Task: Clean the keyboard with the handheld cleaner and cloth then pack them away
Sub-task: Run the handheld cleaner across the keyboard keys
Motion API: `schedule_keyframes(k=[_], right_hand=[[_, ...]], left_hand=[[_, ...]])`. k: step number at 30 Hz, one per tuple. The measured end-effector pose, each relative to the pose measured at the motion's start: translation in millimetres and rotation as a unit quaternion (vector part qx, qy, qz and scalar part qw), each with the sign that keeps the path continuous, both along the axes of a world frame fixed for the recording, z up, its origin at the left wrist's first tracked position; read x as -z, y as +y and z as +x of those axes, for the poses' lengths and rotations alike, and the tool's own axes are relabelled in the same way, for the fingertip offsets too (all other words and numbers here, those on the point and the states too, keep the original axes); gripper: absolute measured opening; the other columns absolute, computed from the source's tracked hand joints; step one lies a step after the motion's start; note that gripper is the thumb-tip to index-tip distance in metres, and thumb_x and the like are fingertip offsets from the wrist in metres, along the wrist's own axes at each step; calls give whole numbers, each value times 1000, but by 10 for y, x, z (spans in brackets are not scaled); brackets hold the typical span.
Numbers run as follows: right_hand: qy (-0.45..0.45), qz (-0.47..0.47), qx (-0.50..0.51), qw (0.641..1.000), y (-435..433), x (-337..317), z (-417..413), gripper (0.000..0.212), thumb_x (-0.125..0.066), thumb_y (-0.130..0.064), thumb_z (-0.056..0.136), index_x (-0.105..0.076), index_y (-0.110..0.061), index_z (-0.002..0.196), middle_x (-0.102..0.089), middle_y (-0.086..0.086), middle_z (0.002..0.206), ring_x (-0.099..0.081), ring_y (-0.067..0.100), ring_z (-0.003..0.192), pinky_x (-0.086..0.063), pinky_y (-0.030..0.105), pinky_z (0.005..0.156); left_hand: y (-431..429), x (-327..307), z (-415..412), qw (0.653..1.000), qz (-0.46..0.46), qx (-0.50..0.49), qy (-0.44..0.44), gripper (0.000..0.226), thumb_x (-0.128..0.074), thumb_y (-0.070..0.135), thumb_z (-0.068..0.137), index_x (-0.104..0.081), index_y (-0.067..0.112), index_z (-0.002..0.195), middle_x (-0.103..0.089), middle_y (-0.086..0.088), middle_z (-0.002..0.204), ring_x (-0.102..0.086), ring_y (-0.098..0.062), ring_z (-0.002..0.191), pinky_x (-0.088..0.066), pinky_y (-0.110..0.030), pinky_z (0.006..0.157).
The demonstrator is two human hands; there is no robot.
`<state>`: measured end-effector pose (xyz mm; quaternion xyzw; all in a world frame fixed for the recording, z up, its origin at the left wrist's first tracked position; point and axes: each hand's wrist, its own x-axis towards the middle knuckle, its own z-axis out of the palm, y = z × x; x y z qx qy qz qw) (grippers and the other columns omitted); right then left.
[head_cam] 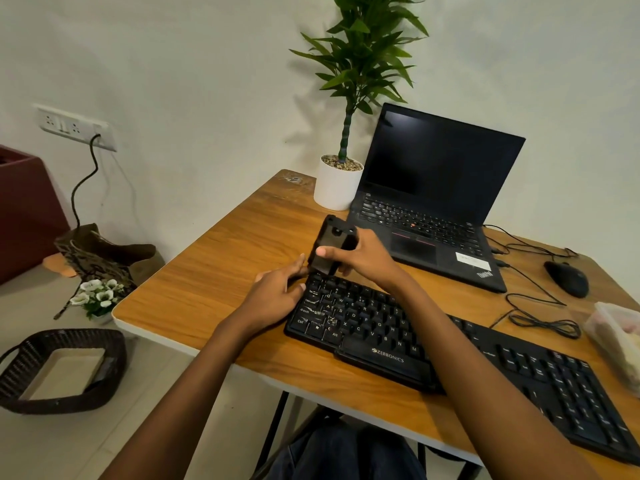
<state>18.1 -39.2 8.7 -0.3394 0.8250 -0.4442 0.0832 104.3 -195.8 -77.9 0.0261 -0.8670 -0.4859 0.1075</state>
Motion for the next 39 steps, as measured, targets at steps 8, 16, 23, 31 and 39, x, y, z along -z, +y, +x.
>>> schedule_keyframes(k=[8, 16, 23, 31, 39], right_hand=[[-55, 94, -16, 994, 609, -270, -9, 17, -71, -21, 78, -57, -11, 82, -67, 3, 69, -57, 17, 50, -45, 21, 43], [0, 76, -35, 996, 189, -141, 227, 23, -72, -30, 77, -56, -15, 84, -65, 2, 72, -58, 9, 49, -45, 21, 43], [-15, 34, -42, 998, 189, -87, 319, 22, -73, -29, 77, -57, -16, 85, -67, 4, 75, -61, 12, 56, -50, 25, 51], [17, 128, -52, 990, 225, -234, 220, 22, -72, -28, 78, -56, -14, 83, -67, 8, 74, -59, 12, 50, -46, 21, 42], [0, 83, -50, 995, 186, -164, 236, 23, -74, -27, 76, -56, -15, 83, -67, 6, 75, -64, 16, 55, -52, 25, 48]], left_hand=[[-1, -2, 20, 1000, 6, 6, -10, 59, -50, 21, 94, -21, 29, 146, -49, 18, 136, -37, -17, 133, -29, -51, 110], [31, -46, 23, 1000, -2, -5, -1, 56, -50, 18, 94, -27, 24, 146, -47, 8, 140, -38, -15, 133, -26, -48, 112], [35, -73, 58, 1000, -7, -7, -9, 55, -49, 19, 94, -29, 23, 145, -48, 6, 139, -42, -17, 130, -28, -49, 111], [45, -104, 65, 1000, -13, -7, -14, 53, -49, 18, 95, -31, 22, 145, -45, 10, 141, -37, -15, 134, -25, -48, 113], [57, -127, 86, 1000, -5, -2, -16, 53, -49, 20, 95, -32, 25, 144, -46, 5, 141, -39, -16, 132, -26, -48, 112]])
